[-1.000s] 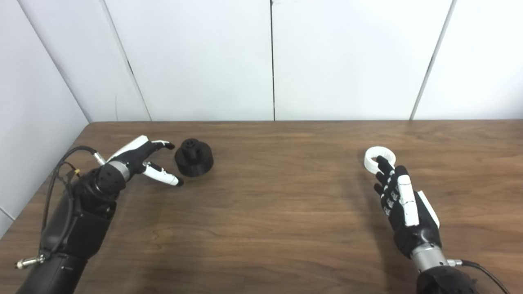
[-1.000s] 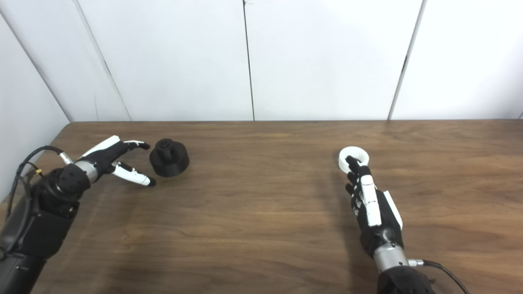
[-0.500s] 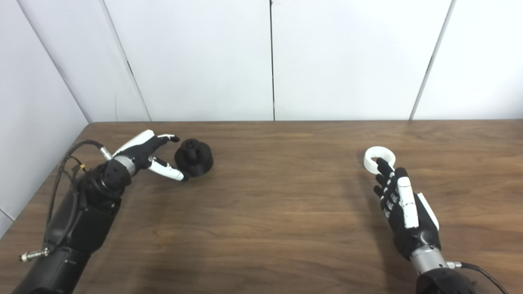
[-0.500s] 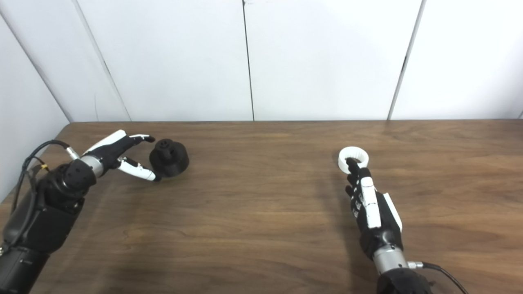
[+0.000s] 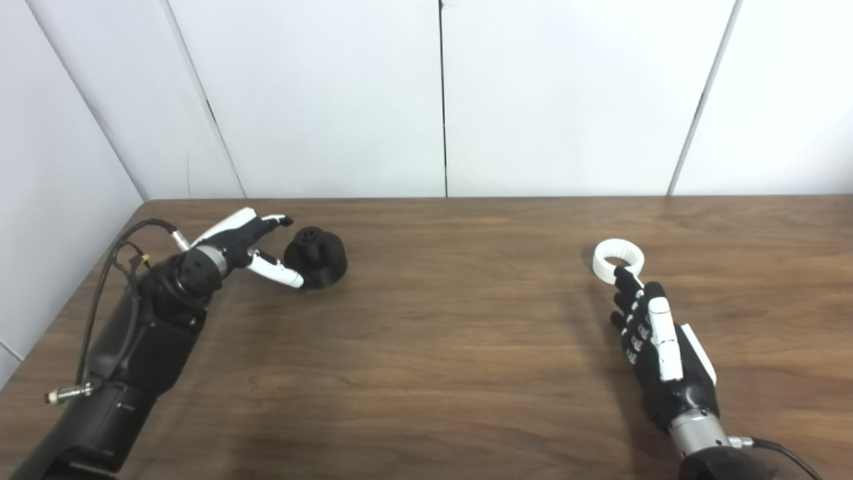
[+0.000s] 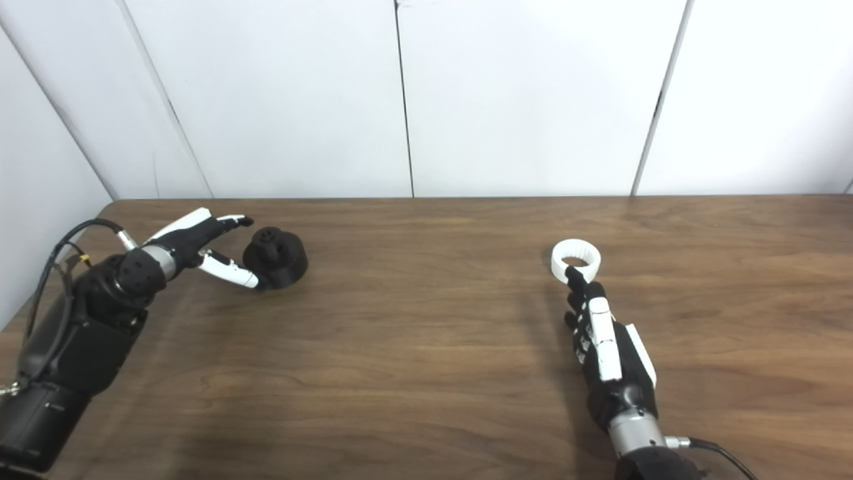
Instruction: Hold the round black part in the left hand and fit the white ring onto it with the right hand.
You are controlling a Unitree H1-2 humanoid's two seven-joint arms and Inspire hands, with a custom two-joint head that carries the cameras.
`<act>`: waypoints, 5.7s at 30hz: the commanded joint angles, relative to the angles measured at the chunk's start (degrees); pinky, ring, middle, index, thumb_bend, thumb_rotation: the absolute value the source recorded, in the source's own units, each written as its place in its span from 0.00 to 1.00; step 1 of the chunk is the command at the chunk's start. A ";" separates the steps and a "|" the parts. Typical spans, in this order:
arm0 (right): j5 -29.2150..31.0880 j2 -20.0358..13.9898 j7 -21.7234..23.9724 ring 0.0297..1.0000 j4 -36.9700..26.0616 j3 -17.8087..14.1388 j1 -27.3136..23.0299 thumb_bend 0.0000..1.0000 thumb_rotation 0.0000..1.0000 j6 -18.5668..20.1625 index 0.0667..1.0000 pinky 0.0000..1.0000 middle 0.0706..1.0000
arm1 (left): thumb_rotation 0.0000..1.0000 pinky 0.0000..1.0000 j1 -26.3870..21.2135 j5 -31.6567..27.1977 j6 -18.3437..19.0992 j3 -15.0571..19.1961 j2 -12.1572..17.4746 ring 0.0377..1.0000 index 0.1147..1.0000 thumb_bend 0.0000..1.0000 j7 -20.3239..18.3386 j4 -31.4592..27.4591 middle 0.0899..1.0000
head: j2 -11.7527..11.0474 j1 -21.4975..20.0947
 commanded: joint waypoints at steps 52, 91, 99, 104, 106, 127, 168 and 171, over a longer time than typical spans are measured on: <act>0.94 0.13 -0.28 1.00 -3.68 -1.18 -0.75 0.51 1.00 -1.96 0.93 1.00 0.98 | 0.22 0.95 -6.72 0.54 -4.46 -4.88 1.36 1.00 0.93 1.00 2.56 4.12 1.00 | 0.82 -0.75; 1.40 -0.52 0.35 1.00 -3.50 -0.91 -0.63 0.52 1.00 -2.50 0.94 1.00 0.98 | 0.21 0.95 -5.84 1.31 -4.81 -4.98 0.51 1.00 0.73 0.95 4.82 4.16 0.98 | 0.63 -0.78; 1.74 -0.66 0.49 1.00 -3.49 -0.96 -0.76 0.51 1.00 -2.62 0.94 1.00 0.98 | 0.22 0.99 -5.29 2.44 -7.54 -6.30 0.99 1.00 0.72 0.95 6.62 4.47 0.93 | 0.70 -0.88; 1.91 -0.76 0.46 1.00 -3.72 -1.05 -0.81 0.50 1.00 -2.11 0.94 1.00 0.98 | 0.24 0.99 -4.56 2.55 -9.50 -6.29 1.19 1.00 0.71 0.95 7.10 4.10 0.92 | 0.76 -0.67; 2.10 -0.88 0.60 1.00 -3.73 -1.06 -0.84 0.51 1.00 -2.07 0.94 1.00 0.98 | 0.22 0.98 -4.07 2.33 -8.79 -5.88 0.95 1.00 0.71 0.94 6.88 3.23 0.93 | 0.75 -0.66; 2.65 -1.05 0.66 1.00 -3.27 -0.90 -1.33 0.50 1.00 -2.24 0.95 1.00 0.99 | 0.22 1.00 1.89 2.89 -3.75 -5.99 -0.35 1.00 0.72 0.94 4.89 -8.21 0.97 | 1.04 0.04; 0.46 0.32 -1.12 1.00 -4.59 -0.28 -1.14 0.56 1.00 -0.30 0.94 1.00 0.98 | 0.25 0.99 13.59 11.06 -2.51 -13.62 -10.47 1.00 0.68 0.95 -0.76 -33.21 0.94 | 1.78 -2.21; 0.34 0.54 -1.33 1.00 -4.86 -0.33 -1.13 0.56 1.00 0.05 0.93 1.00 0.98 | 0.24 1.00 14.10 11.65 -3.27 -14.17 -11.06 1.00 0.68 0.95 -0.72 -33.67 0.95 | 1.83 -2.48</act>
